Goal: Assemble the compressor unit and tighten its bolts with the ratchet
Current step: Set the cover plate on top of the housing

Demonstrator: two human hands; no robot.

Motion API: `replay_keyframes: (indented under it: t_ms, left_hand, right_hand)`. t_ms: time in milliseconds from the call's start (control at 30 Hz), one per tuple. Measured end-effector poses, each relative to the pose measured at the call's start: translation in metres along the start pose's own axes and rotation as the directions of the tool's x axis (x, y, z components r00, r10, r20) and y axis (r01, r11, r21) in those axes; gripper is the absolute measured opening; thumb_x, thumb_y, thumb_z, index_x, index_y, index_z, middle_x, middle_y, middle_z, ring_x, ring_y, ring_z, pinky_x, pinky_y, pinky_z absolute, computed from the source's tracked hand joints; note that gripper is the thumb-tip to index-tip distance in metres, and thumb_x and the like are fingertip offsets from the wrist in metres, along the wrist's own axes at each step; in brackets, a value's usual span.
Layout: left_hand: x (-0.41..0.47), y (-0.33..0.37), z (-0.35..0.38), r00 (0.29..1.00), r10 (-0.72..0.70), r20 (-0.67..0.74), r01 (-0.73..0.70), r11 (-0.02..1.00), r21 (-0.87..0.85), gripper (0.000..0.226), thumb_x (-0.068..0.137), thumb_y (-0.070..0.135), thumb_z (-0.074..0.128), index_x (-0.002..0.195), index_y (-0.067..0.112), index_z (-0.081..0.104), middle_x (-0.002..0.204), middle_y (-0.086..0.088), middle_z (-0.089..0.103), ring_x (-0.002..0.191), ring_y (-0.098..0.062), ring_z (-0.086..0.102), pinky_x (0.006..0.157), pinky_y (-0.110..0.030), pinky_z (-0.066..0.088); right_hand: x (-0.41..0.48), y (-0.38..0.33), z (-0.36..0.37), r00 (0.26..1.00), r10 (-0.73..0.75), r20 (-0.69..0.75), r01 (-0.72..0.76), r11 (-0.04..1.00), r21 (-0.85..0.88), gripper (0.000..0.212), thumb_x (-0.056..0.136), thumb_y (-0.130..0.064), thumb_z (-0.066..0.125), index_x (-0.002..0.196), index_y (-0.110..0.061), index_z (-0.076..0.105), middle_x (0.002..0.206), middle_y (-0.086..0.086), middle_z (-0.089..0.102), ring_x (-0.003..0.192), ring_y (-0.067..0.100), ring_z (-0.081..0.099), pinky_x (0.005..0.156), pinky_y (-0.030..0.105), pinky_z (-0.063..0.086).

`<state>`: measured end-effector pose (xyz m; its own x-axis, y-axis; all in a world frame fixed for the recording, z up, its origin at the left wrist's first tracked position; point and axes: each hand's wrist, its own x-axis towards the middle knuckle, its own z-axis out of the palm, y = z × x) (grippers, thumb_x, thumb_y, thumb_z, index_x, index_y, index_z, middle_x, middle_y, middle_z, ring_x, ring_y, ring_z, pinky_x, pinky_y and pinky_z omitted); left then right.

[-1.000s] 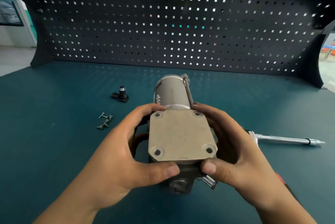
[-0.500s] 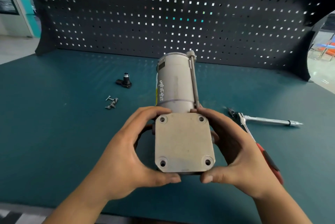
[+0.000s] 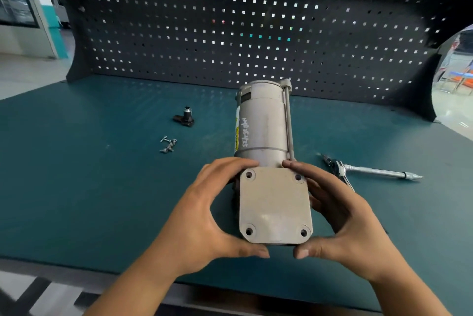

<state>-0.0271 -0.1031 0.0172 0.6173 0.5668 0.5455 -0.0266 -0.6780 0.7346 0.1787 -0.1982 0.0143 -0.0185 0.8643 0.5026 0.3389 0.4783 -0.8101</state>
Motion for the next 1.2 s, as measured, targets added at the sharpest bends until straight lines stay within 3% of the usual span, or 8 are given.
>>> replay_keyframes:
  t_ms: [100, 267, 600, 900, 1200]
  left_hand:
    - [0.001, -0.001, 0.001, 1.000, 0.011, -0.001, -0.011, 1.000, -0.007, 0.092, 0.041, 0.047, 0.088, 0.124, 0.046, 0.048, 0.126, 0.019, 0.049, 0.124, -0.017, 0.047, 0.102, -0.027, 0.039]
    - [0.000, -0.003, -0.001, 1.000, 0.013, 0.001, -0.012, 1.000, -0.010, 0.091, 0.041, 0.047, 0.088, 0.123, 0.047, 0.049, 0.125, 0.020, 0.049, 0.123, -0.016, 0.048, 0.100, -0.024, 0.040]
    - [-0.001, -0.003, -0.006, 1.000, -0.005, -0.002, 0.005, 1.000, 0.000, 0.090, 0.042, 0.046, 0.088, 0.122, 0.048, 0.048, 0.125, 0.019, 0.049, 0.122, -0.017, 0.048, 0.099, -0.021, 0.039]
    - [0.000, -0.004, -0.006, 1.000, -0.007, -0.011, 0.007, 1.000, -0.012, 0.091, 0.041, 0.044, 0.089, 0.123, 0.046, 0.049, 0.125, 0.017, 0.051, 0.122, -0.021, 0.048, 0.101, -0.027, 0.040]
    - [0.020, -0.004, -0.015, 0.998, -0.069, 0.013, 0.070, 0.991, -0.116, 0.085, 0.042, 0.038, 0.088, 0.118, 0.049, 0.052, 0.121, 0.021, 0.052, 0.121, -0.007, 0.050, 0.100, -0.017, 0.039]
  right_hand:
    - [0.000, 0.002, -0.001, 1.000, -0.003, 0.000, 0.003, 1.000, 0.004, 0.092, 0.055, -0.038, 0.089, 0.136, -0.032, 0.046, 0.143, -0.004, 0.048, 0.136, 0.021, 0.040, 0.106, 0.039, 0.039]
    - [0.001, 0.002, 0.001, 1.000, -0.019, 0.002, 0.019, 1.000, 0.025, 0.091, 0.056, -0.034, 0.089, 0.137, -0.032, 0.046, 0.142, -0.004, 0.048, 0.135, 0.019, 0.040, 0.105, 0.031, 0.040]
    - [0.007, -0.003, 0.006, 0.999, -0.028, 0.019, 0.027, 1.000, 0.008, 0.089, 0.057, -0.039, 0.087, 0.136, -0.031, 0.046, 0.143, -0.006, 0.048, 0.135, 0.018, 0.040, 0.104, 0.026, 0.039]
    - [0.009, -0.003, 0.005, 1.000, -0.014, 0.023, 0.014, 1.000, 0.000, 0.091, 0.056, -0.040, 0.087, 0.137, -0.031, 0.045, 0.142, -0.007, 0.048, 0.135, 0.017, 0.041, 0.103, 0.025, 0.040]
    - [0.029, -0.003, 0.002, 1.000, 0.023, -0.004, -0.023, 1.000, 0.021, 0.090, 0.055, -0.049, 0.086, 0.134, -0.034, 0.047, 0.138, -0.009, 0.052, 0.132, 0.014, 0.044, 0.102, 0.023, 0.040]
